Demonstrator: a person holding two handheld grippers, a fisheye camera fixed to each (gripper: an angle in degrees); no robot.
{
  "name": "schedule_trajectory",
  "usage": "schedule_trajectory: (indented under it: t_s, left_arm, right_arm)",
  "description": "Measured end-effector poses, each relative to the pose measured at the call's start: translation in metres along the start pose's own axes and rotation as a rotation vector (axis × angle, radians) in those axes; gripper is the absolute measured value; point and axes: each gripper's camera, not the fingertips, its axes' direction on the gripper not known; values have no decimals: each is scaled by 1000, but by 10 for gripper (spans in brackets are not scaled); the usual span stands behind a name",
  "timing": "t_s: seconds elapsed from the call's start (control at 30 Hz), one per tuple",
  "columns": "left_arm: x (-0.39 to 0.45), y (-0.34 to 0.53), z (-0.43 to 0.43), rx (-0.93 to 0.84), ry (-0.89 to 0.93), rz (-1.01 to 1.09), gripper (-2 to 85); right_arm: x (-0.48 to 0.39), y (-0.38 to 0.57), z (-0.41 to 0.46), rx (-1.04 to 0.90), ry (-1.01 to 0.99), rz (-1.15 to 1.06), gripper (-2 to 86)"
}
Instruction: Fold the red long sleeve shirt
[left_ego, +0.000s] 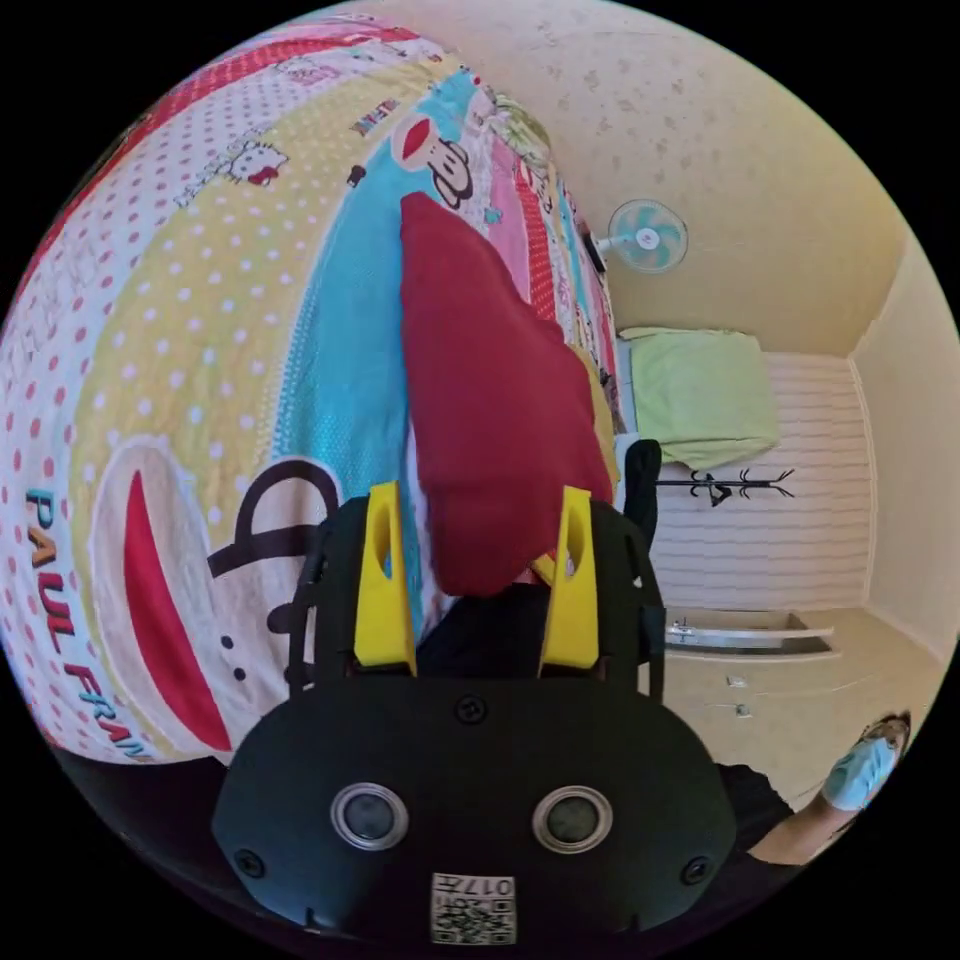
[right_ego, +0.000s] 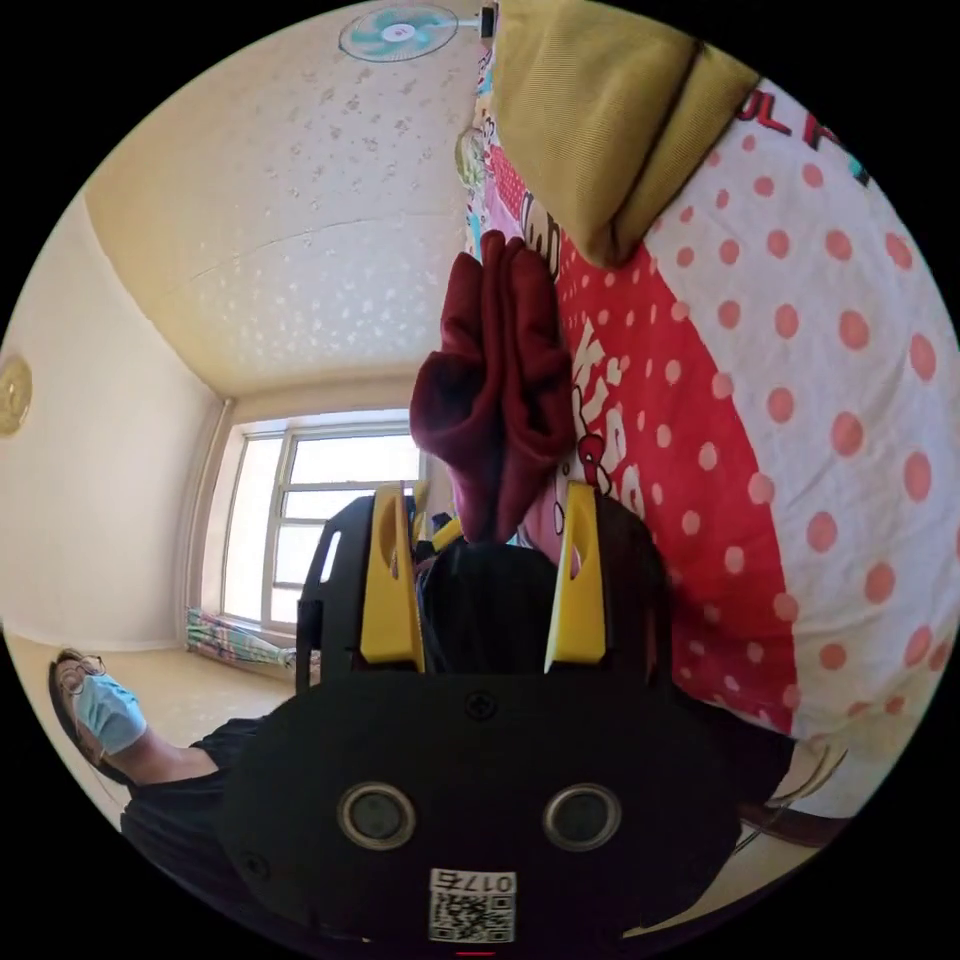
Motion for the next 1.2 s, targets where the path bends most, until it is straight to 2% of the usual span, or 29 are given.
schedule_trajectory:
  t_s: [0.1, 0.23, 0.3, 0.33, 0.37, 0.43, 0.57, 0.63, 0.73, 0.83, 0.97, 1.03, 1.1, 1.2]
  left_arm:
    - [-18, -4, 32, -53, 148, -38, 191]
    - [-28, -7, 38, -24, 208, -100, 152]
    - [-10, -1, 28, 23, 252, -55, 112]
    - [-3, 0, 24, 31, 257, -39, 103]
    - [16, 3, 15, 44, 267, 1, 99]
    - [54, 11, -2, 51, 288, 82, 94]
    - [157, 53, -46, 67, 343, 342, 91]
    - [188, 61, -52, 82, 344, 386, 91]
    - [236, 46, -40, 106, 283, 451, 85]
    - [286, 19, -18, 80, 317, 515, 83]
    - [384, -2, 34, 53, 300, 720, 85]
    - [410, -16, 75, 24, 253, 756, 87]
    - [410, -38, 147, -73, 126, 694, 96]
    - [364, -40, 228, -282, -68, 644, 97]
  right_arm:
    - [-12, -3, 12, 24, 11, 17, 237]
    - [-32, -29, 44, -12, 58, 28, 245]
    - [-39, -43, 57, -54, 132, 62, 227]
    - [-47, -48, 59, -58, 148, 50, 165]
    - [-60, -50, 56, -55, 129, 28, 121]
    - [-98, -44, 47, -52, 110, -53, 89]
    - [-240, 6, 18, -47, 120, -372, 61]
    - [-285, 18, 11, -43, 164, -478, 56]
    - [-326, 2, 5, -43, 211, -557, 50]
    - [-370, -20, -16, -31, 255, -667, 47]
    - [-427, -31, -84, 113, 213, -817, 49]
    - [-426, -43, -114, 181, 215, -791, 53]
    - [-405, -56, -137, 237, 284, -708, 59]
    - [-320, -59, -167, 324, 497, -406, 68]
